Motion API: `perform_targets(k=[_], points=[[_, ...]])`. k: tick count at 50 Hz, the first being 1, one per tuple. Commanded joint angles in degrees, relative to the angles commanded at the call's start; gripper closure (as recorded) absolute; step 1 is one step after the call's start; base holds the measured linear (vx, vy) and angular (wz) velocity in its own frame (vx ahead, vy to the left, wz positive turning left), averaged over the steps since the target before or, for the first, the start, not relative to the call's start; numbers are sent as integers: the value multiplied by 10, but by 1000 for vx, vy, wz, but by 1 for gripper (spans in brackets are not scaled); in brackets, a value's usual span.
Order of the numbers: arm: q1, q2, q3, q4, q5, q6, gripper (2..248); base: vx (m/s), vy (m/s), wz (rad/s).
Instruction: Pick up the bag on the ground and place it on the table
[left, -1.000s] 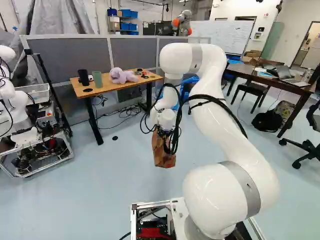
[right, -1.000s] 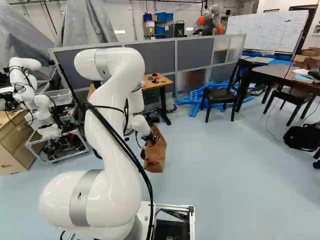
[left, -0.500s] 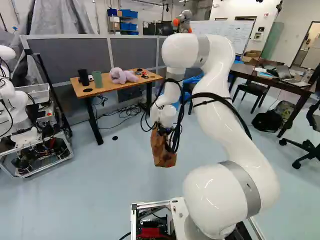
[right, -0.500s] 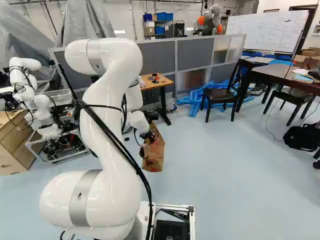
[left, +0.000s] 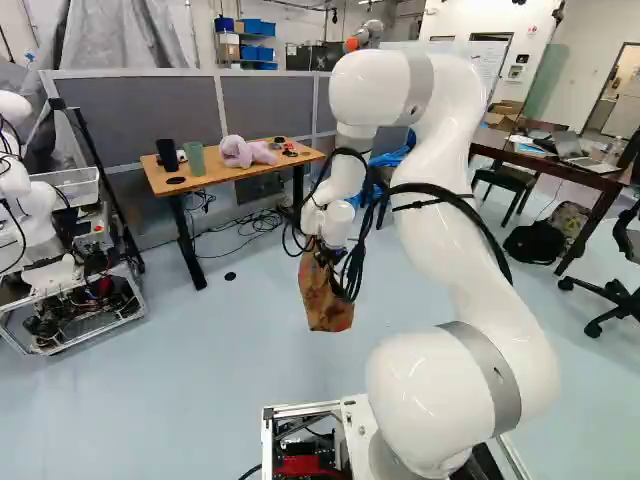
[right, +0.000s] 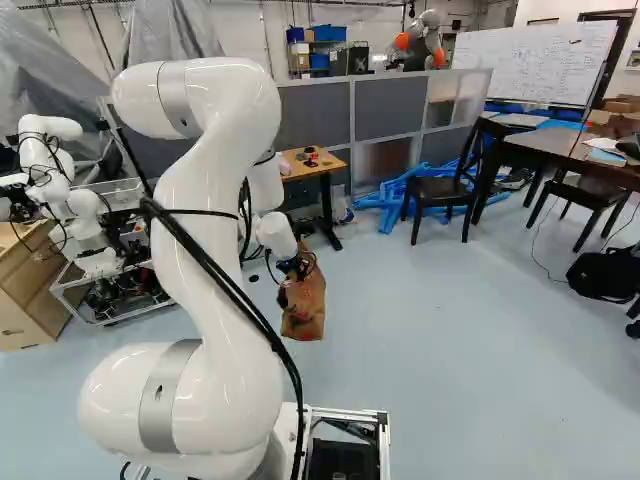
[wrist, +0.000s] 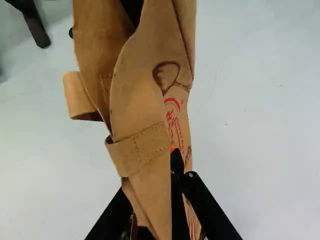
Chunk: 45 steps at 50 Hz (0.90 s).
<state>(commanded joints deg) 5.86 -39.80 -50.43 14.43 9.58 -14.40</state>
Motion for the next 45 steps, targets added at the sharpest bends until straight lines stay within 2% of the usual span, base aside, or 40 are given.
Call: perform_targets(k=[45], points=[[-5, 54, -21, -3, -25, 0, 229, 0, 0, 0]])
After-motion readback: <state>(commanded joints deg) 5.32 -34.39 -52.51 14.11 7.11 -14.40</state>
